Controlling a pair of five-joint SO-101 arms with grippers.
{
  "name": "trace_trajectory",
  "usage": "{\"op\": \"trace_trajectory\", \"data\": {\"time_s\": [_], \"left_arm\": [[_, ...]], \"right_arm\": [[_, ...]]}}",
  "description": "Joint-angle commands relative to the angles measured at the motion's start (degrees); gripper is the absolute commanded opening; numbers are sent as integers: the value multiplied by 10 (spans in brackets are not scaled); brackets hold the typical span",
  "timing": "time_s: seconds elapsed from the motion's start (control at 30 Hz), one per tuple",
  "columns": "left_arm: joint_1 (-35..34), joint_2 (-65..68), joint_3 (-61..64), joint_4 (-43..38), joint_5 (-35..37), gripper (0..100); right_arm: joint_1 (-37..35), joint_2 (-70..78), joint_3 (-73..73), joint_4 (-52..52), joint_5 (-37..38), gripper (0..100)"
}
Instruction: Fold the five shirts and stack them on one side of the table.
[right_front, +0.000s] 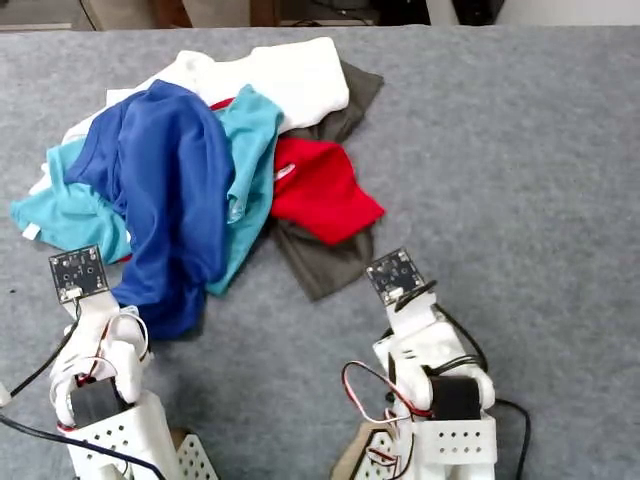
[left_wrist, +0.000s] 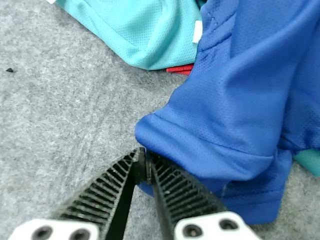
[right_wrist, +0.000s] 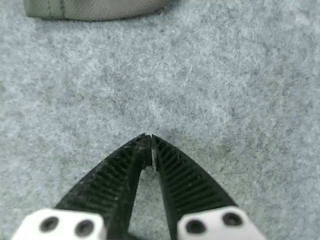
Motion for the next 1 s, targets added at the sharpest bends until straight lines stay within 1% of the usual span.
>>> {"op": "trace_trajectory", "data": {"time_s": [0.0,0.97], "left_arm": [[-4,-1,6,-6,1,19],[-4,-1,6,-6,1,19]], "right_arm": [[7,-62,1,-9,-3,5],[7,-62,1,-9,-3,5]]}}
